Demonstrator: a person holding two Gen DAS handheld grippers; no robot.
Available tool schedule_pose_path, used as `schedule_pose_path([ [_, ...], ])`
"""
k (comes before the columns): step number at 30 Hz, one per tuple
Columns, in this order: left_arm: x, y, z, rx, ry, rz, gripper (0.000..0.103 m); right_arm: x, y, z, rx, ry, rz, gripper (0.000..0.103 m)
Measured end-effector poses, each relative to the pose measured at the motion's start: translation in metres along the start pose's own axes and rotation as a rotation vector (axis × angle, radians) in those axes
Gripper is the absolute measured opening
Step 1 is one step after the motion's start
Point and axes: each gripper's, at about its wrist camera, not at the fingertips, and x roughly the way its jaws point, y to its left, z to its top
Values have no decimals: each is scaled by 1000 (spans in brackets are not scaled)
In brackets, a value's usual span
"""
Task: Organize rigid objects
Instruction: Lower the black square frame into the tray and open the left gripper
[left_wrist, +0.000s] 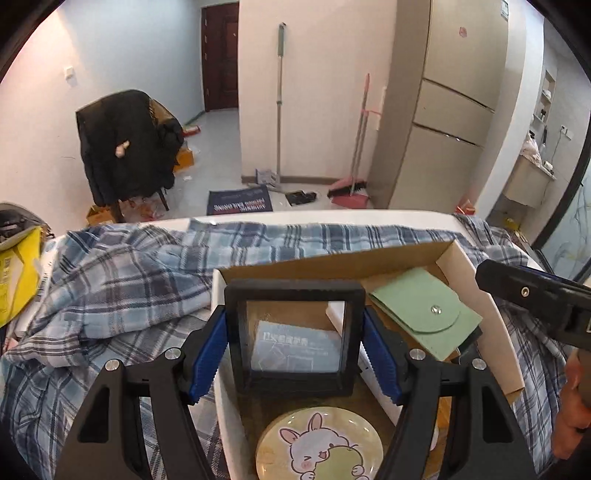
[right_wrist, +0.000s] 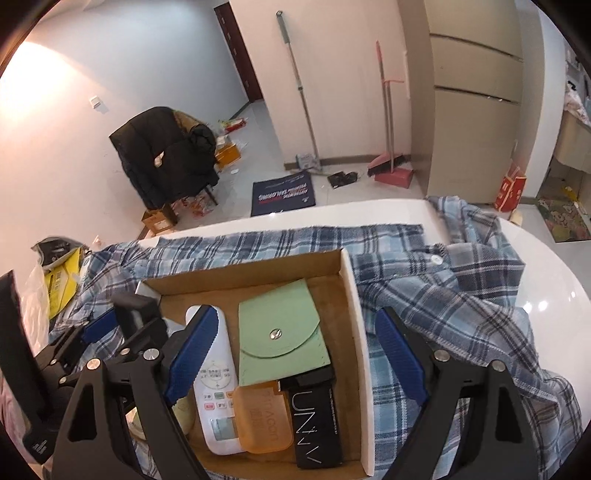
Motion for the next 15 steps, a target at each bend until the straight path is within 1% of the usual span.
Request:
schedule_pose_path([
  [3, -14, -4, 3, 13, -66, 6, 73, -4, 0, 2, -6, -14, -5, 86],
  [4, -19, -5, 4, 17, -94, 5, 80, -6, -1, 2, 0, -19, -3, 86],
  [6, -33, -7, 6, 22, -172, 8, 90, -9, -4, 4, 15, -29, 5, 86],
  [7, -41, -7, 5, 22, -216, 5, 90, -11, -5, 5, 17, -32, 10, 86],
  [8, -46, -8, 6, 23, -237, -1, 90, -12, -6, 6, 17, -35, 12, 86],
  [10, -50, -12, 8, 42, -234, -27, 90, -14, -6, 6, 17, -40, 10, 86],
  [12, -52, -14, 10, 38, -238, -26, 90, -17, -7, 8, 25, -41, 12, 86],
  [15, -71, -17, 11, 39, -315, -15, 90, -34, -6, 10, 33, -74, 28, 86],
])
